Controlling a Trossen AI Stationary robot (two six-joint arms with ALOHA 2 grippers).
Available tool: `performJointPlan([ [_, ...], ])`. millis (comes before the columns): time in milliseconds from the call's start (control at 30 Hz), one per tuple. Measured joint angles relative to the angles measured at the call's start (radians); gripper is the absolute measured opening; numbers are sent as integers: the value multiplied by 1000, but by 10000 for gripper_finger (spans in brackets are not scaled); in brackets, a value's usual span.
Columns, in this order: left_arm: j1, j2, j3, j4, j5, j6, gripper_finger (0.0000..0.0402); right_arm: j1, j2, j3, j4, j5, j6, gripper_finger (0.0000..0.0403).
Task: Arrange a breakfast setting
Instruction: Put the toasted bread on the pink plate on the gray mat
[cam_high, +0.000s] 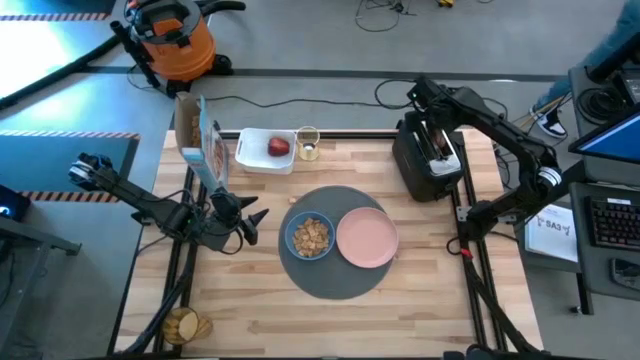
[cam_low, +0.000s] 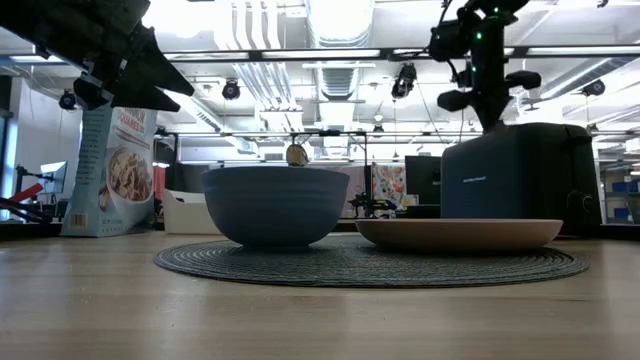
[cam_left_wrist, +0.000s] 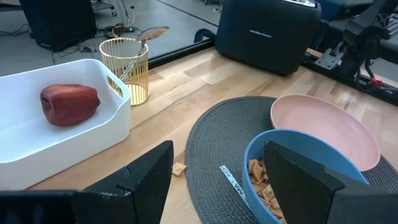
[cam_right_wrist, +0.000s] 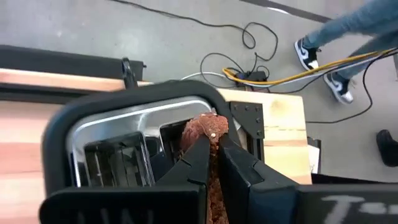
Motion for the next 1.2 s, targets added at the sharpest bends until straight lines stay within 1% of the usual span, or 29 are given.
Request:
performJointPlan([
  [333,0,0,7,3,-9,-8,232,0,-17,165,-64,6,-51,13],
  [400,0,0,12,6,-21,-9,232,4,-30,196,-63,-9,-64,13],
  [500,1,0,17,5,-27,-19,232,9,-54,228,-63,-58,-87,13],
  [567,1,0,22,5,-27,-19,232,18,-74,237,-62,-108,-90,13],
  [700,1,0,26,4,-28,-19,232,57,-113,236,-56,-268,-90,13],
  [800,1,0,27,4,-32,-19,232,126,-130,229,-55,-392,-79,13],
  [933,1,0,27,8,-35,-19,232,266,-133,217,-56,-478,-65,13],
  [1067,1,0,27,9,-35,-33,232,429,-129,201,-56,-491,-52,13],
  [1200,1,0,27,9,-35,-42,232,600,-124,165,-45,-480,8,13],
])
